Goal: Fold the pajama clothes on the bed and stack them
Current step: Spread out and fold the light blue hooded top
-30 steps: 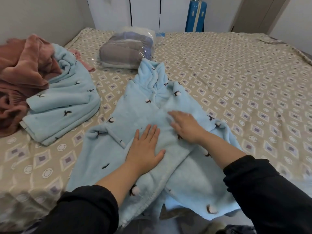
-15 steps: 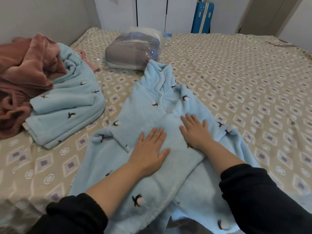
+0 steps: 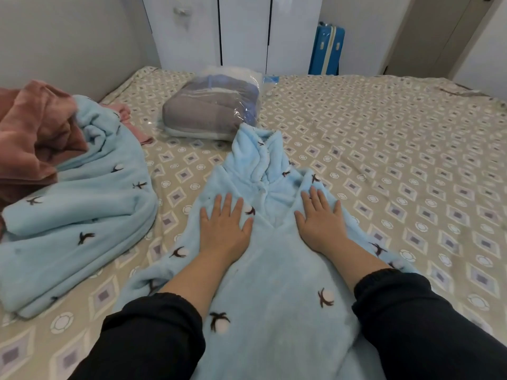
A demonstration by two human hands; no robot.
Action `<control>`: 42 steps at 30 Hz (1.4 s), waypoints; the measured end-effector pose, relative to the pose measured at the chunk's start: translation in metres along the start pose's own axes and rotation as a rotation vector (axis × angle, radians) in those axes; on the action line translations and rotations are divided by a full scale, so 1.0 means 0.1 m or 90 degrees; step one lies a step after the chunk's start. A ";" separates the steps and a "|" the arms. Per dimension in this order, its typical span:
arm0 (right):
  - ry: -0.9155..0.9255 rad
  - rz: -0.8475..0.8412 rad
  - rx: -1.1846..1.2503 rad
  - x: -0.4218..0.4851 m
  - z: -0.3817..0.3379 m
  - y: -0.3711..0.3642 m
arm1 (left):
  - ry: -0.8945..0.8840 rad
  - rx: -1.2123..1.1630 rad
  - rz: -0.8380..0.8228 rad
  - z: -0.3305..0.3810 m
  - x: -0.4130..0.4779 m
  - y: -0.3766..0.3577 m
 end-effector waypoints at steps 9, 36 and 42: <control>-0.032 0.025 0.033 0.55 -0.07 -0.02 | 0.063 -0.010 0.091 -0.13 0.64 0.00; -0.061 0.035 0.422 1.34 -0.21 0.24 | 0.130 -0.535 0.256 -0.41 1.36 0.32; -0.039 0.106 0.557 0.92 -0.23 0.72 | 0.043 -0.533 0.262 -0.32 0.93 0.89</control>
Point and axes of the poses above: each hand's wrist, its own x-axis towards the middle knuckle, its own y-axis out of the back of the hand, z = x × y, the point moved 4 cm from there along x, towards the middle knuckle, and after that the axes turned 6 degrees about -y, right-handed, at the moved point
